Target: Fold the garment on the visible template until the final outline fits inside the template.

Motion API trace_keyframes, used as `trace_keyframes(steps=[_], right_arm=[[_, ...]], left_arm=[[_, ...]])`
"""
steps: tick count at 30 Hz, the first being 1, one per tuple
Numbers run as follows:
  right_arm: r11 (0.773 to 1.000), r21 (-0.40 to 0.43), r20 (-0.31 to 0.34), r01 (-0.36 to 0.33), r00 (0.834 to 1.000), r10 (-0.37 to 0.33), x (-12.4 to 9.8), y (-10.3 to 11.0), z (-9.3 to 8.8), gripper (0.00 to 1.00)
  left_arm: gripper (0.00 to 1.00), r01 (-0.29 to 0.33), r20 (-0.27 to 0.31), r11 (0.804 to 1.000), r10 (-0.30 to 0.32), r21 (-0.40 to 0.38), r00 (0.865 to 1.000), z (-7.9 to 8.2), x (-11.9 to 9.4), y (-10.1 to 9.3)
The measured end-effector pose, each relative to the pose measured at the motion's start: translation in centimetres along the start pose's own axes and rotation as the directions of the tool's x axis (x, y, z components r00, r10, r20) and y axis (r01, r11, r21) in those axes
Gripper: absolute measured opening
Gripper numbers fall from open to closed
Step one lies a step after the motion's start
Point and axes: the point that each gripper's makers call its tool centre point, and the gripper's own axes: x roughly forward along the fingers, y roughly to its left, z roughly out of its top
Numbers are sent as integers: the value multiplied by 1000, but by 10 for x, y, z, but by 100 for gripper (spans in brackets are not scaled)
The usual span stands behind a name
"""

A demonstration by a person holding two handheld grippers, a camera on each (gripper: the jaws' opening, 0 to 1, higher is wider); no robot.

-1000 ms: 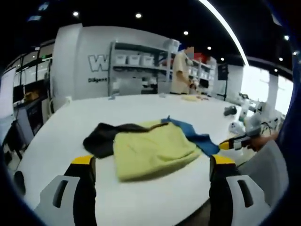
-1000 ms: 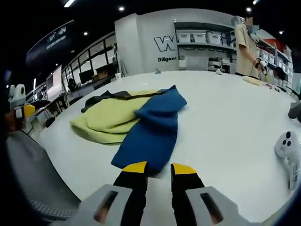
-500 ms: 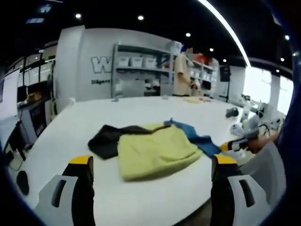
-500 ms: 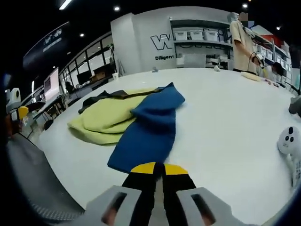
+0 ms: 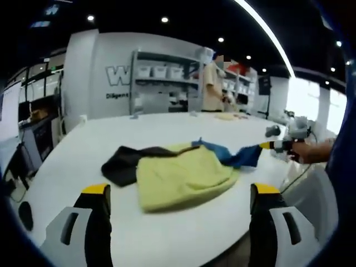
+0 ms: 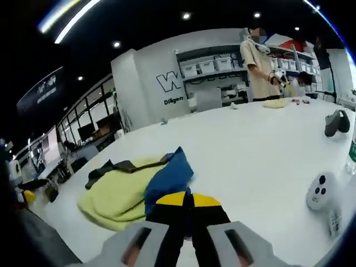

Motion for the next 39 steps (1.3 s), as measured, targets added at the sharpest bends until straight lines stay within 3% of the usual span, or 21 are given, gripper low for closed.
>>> trace_keyframes(steps=[1,6,9,11,21,27,30,39], right_arm=[[999,37,41,23,999,-24,9,-12,19,0],[989,93,110,112,986,-121,19,-46,54,0],[974,149,142,171,971,-193,26,-68,73,0],[960,200,160,196,960,-230,33,-81,82,0],[915,282,174,290,922,-346,65,-136,110,0],[889,298,155,348,901,-405,80,-169,113,0],[871,311,128,380,892,-434,92,-189,105,0],[856,283,54,433,884,-465,110,-210,85,0]], left_arm=[[99,0,2,1000,0,-4,1000,-1,0,2],[99,-9,2,1000,9,-7,1000,-1,-1,6],[99,-17,0,1000,17,-14,1000,-1,-1,8],[98,-23,-6,1000,23,-15,1000,-2,-1,10],[98,-63,-28,997,62,-39,998,-2,-1,17],[98,-97,-43,994,95,-54,995,-2,-1,25],[98,-117,-54,991,114,-66,992,-2,-1,29],[98,-163,-77,983,157,-82,985,2,-1,31]])
